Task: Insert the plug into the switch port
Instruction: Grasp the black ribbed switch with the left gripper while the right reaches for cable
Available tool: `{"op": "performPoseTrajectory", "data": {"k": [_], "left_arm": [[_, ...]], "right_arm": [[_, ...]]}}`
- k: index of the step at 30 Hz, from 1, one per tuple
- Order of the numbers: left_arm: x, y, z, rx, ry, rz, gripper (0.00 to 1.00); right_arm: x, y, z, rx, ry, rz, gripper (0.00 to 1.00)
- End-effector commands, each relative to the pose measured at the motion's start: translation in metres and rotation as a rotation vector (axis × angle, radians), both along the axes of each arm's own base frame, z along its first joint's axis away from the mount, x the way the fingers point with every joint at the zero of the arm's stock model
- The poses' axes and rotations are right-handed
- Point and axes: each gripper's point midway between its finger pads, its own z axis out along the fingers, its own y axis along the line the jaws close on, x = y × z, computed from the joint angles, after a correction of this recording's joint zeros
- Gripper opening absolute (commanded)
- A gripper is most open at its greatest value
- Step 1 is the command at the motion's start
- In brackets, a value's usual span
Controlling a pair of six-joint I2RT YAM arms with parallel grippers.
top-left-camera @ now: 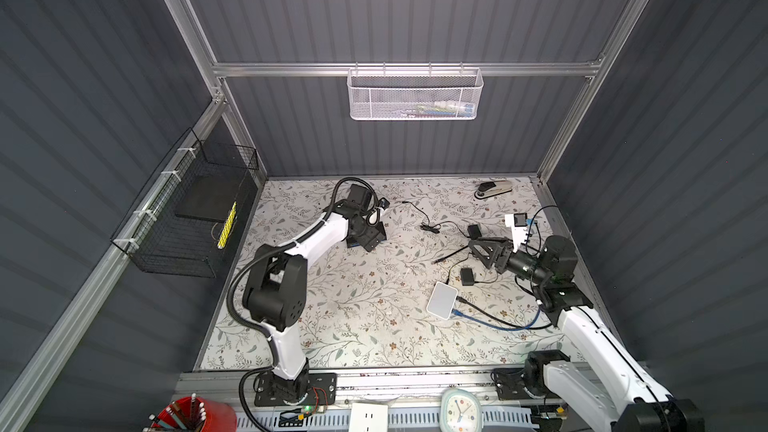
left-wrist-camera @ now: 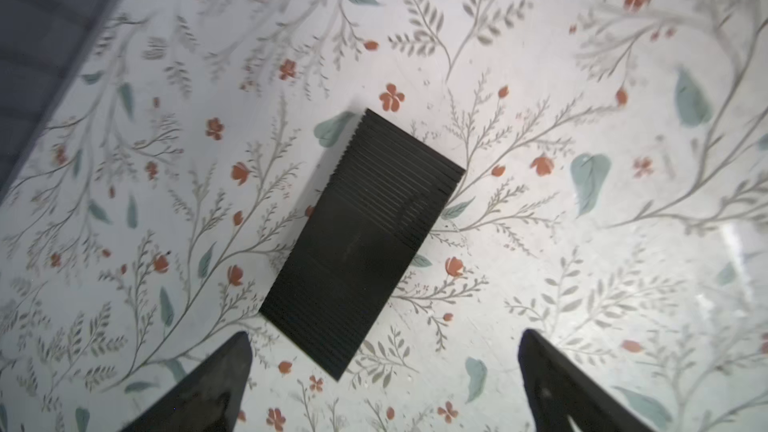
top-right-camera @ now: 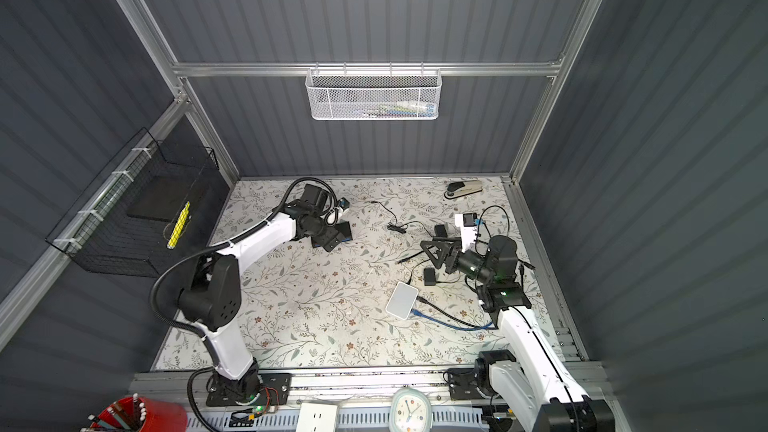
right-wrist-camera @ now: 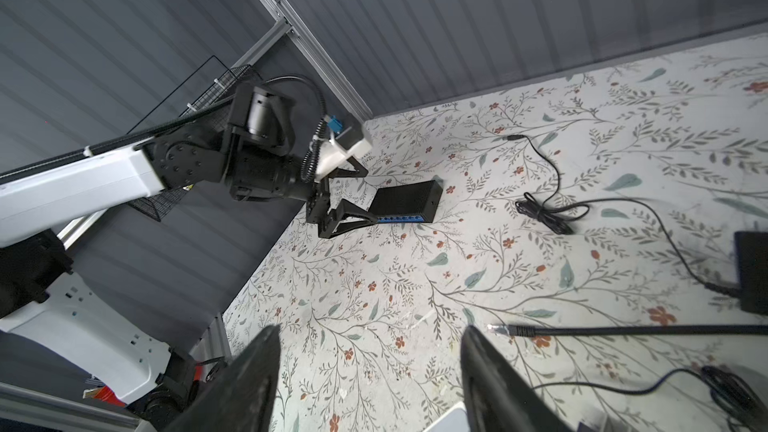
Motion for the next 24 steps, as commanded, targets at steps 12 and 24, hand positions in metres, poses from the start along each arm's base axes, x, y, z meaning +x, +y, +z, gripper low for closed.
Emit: {"op": "performPoseTrajectory", "data": {"k": [12, 24], "left_arm": [[0.006, 0.003, -0.051, 0.004, 0.231, -0.366, 1.00], [0.012, 0.015, -0.089, 0.018, 0.246, -0.249, 0.99]], "right_arm": [[0.018, -0.001, 0.059, -0.035, 0.033, -0.013, 0.70], [0.020, 0.008, 0.069, 0.035, 0.080, 0.047, 0.70]]}}
